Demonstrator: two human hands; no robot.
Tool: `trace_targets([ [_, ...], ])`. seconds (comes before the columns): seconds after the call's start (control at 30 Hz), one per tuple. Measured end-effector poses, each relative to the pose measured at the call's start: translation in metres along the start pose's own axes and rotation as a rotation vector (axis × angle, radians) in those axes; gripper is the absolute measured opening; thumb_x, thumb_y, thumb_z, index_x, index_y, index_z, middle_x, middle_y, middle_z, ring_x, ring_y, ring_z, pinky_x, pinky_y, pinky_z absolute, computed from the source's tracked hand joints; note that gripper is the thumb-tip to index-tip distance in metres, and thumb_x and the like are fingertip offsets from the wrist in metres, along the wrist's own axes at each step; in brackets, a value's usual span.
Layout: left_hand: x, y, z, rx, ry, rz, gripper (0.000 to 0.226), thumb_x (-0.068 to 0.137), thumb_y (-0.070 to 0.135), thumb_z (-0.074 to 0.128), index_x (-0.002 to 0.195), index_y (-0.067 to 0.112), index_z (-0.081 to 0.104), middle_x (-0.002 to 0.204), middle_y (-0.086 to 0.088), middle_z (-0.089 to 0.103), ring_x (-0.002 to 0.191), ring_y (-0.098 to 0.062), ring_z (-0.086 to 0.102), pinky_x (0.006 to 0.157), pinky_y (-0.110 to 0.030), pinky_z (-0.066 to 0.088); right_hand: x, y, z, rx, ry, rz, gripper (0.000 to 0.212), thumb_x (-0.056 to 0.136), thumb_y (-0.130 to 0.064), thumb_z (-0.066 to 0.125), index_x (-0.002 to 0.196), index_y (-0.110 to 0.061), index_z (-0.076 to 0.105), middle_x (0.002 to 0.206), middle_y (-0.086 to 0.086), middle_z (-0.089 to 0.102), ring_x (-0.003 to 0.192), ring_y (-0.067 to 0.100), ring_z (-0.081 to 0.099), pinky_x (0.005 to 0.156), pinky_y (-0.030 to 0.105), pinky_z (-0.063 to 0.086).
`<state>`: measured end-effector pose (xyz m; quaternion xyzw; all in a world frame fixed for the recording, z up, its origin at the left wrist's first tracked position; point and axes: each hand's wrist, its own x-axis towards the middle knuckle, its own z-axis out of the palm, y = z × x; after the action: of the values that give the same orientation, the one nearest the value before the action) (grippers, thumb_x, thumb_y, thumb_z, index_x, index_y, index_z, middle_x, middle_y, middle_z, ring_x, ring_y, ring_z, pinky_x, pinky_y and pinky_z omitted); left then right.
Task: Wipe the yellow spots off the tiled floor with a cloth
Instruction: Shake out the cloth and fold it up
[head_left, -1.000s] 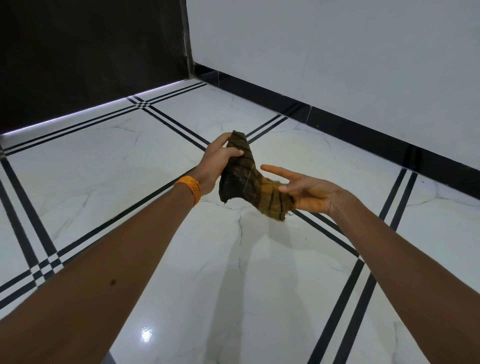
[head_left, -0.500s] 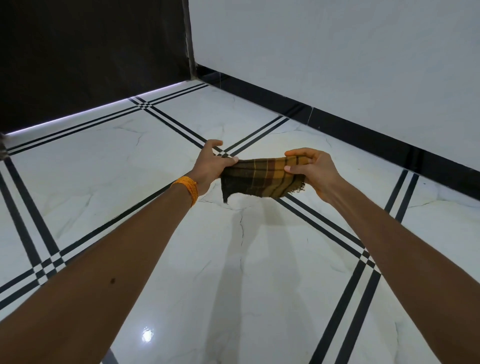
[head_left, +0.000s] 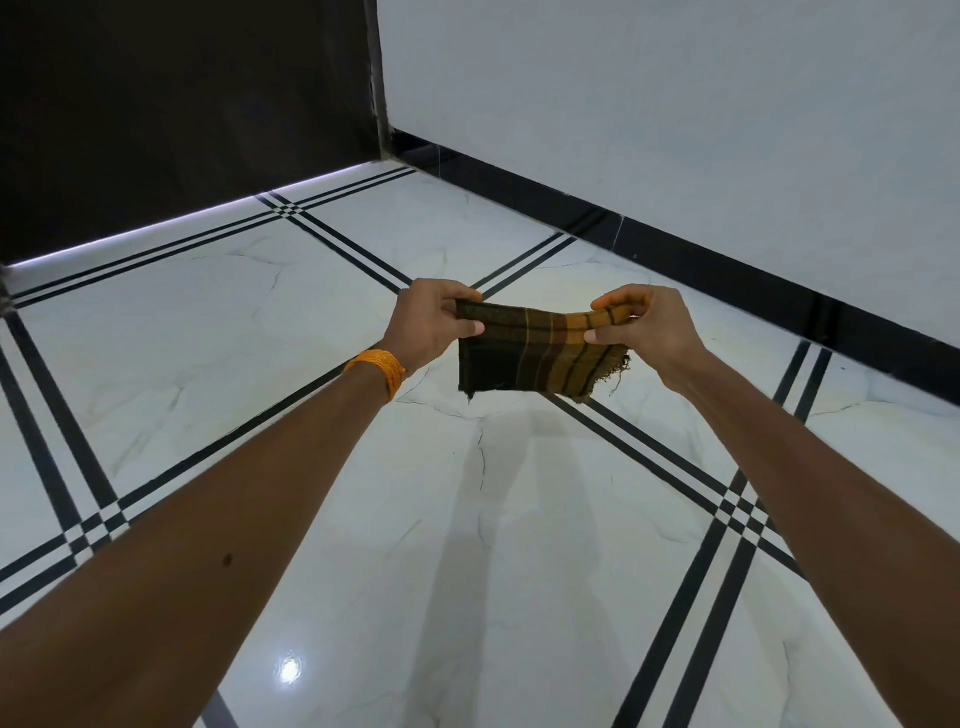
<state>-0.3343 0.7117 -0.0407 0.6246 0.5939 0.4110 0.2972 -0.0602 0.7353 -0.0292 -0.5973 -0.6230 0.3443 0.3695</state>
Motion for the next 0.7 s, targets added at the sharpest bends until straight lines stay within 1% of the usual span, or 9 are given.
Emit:
trace_targets([
  [0.13,0.001,-0.001,0.003,0.207,-0.061,0.054,0.033,0.082,0.011,0.081,0.113,0.006,0.073,0.102,-0.012,0.073,0.094,-0.02,0.066,0.093,-0.033,0.056,0.0,0.0,0.001,-0.28,0.06,-0.126,0.016,0.08,-0.019,0.085,0.09,-0.009,0.076,0.088,0.007,0.071,0.078,0.017,0.063,0.07,0.022,0.047],
  [0.23,0.002,0.003,0.005,0.316,-0.028,0.112,0.02,0.09,0.018,0.073,0.107,0.008,0.074,0.1,-0.01,0.06,0.094,-0.019,0.055,0.081,-0.027,0.048,0.003,0.001,0.002,-0.435,0.04,-0.16,0.019,0.088,-0.026,0.077,0.089,-0.008,0.072,0.09,0.008,0.063,0.086,0.02,0.057,0.068,0.024,0.04],
  [0.3,0.002,0.007,0.001,0.147,-0.077,0.053,0.012,0.097,0.017,0.063,0.103,0.01,0.069,0.104,-0.006,0.054,0.102,-0.018,0.051,0.079,-0.021,0.041,0.003,-0.004,-0.006,-0.226,-0.102,-0.059,0.022,0.094,-0.027,0.068,0.086,-0.007,0.068,0.088,0.008,0.059,0.089,0.021,0.056,0.075,0.028,0.043],
  [0.37,0.005,0.013,-0.001,-0.21,-0.156,-0.107,0.007,0.101,0.018,0.054,0.1,0.015,0.06,0.104,-0.006,0.06,0.108,-0.026,0.057,0.09,-0.027,0.047,-0.003,-0.016,-0.018,0.185,-0.264,0.078,0.026,0.098,-0.03,0.061,0.097,-0.005,0.068,0.091,0.009,0.062,0.092,0.023,0.06,0.084,0.034,0.047],
  [0.4,0.007,0.016,0.0,-0.353,-0.17,-0.168,0.006,0.103,0.02,0.051,0.102,0.017,0.057,0.105,-0.007,0.064,0.11,-0.029,0.061,0.092,-0.035,0.052,-0.008,-0.023,-0.022,0.378,-0.284,0.146,0.026,0.1,-0.033,0.058,0.099,-0.009,0.068,0.09,0.007,0.064,0.091,0.021,0.062,0.085,0.034,0.048],
  [0.47,0.007,0.027,0.006,-0.492,-0.136,-0.26,0.014,0.105,0.022,0.047,0.114,0.015,0.055,0.109,-0.008,0.067,0.108,-0.027,0.065,0.082,-0.036,0.058,-0.014,-0.031,-0.018,0.689,-0.243,0.27,0.033,0.101,-0.046,0.053,0.092,-0.017,0.067,0.085,0.002,0.068,0.084,0.018,0.067,0.084,0.036,0.051],
  [0.53,0.008,0.036,0.015,-0.638,-0.108,-0.374,0.027,0.105,0.025,0.049,0.126,0.009,0.055,0.115,-0.011,0.067,0.108,-0.026,0.066,0.079,-0.034,0.059,-0.021,-0.023,0.0,0.815,-0.242,0.392,0.059,0.098,-0.066,0.043,0.094,-0.014,0.069,0.092,0.006,0.075,0.086,0.023,0.074,0.083,0.04,0.053],
  [0.63,0.005,0.04,0.019,-0.854,-0.177,-0.567,0.037,0.099,0.036,0.06,0.125,0.01,0.062,0.114,-0.016,0.072,0.105,-0.029,0.07,0.086,-0.041,0.06,-0.042,0.0,0.031,0.927,-0.378,0.572,0.096,0.082,-0.088,0.038,0.122,-0.006,0.069,0.122,0.019,0.072,0.105,0.036,0.073,0.09,0.052,0.055],
  [0.7,0.003,0.034,0.013,-0.892,-0.243,-0.618,0.043,0.091,0.039,0.07,0.121,0.008,0.064,0.102,-0.015,0.074,0.099,-0.029,0.071,0.082,-0.041,0.061,-0.05,0.007,0.038,1.041,-0.463,0.618,0.092,0.079,-0.079,0.054,0.125,-0.001,0.066,0.128,0.02,0.068,0.113,0.039,0.068,0.097,0.054,0.052],
])
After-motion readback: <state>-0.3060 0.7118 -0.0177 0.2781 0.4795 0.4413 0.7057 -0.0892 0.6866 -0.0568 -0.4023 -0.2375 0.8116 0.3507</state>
